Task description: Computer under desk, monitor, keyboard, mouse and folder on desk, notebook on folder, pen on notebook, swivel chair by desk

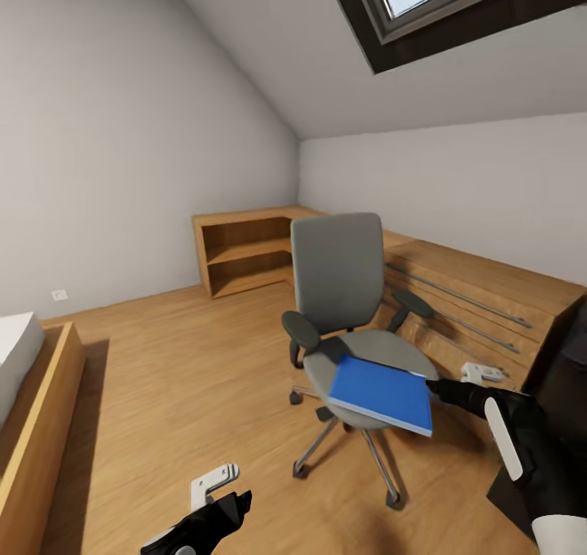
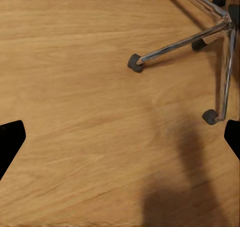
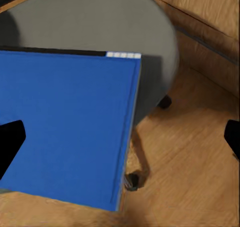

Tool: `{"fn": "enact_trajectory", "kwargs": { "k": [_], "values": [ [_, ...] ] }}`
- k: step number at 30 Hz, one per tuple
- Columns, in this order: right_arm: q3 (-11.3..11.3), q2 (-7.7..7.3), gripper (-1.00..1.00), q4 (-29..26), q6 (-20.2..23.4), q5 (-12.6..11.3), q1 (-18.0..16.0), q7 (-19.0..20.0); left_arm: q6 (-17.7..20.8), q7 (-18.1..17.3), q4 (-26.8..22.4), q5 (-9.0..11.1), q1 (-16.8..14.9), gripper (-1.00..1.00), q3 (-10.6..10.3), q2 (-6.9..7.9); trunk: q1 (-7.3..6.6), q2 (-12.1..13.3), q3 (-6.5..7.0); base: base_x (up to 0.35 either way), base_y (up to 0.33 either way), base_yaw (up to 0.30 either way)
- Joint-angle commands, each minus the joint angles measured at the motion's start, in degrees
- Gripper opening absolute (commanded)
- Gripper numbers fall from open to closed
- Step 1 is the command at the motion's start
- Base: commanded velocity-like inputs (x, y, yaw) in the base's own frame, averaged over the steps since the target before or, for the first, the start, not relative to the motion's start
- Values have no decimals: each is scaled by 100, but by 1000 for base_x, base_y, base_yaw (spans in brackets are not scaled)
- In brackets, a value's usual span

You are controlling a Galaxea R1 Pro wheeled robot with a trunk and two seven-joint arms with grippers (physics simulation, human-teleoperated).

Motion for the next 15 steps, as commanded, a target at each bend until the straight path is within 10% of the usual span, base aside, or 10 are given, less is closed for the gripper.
{"fn": "enact_trajectory", "kwargs": {
  "k": [1, 15],
  "values": [
    [-7, 2, 100, -3, 26, -12, -5, 17, 6, 54, -11, 61, 0, 100, -2, 0, -4, -3, -5, -303, 2, -272],
    [-7, 14, 100, -3, 28, -12, -5, 17, -1, 71, -11, 62, 0, 100, 6, 1, -4, -3, -5, -140, 0, -272]
  ]
}}
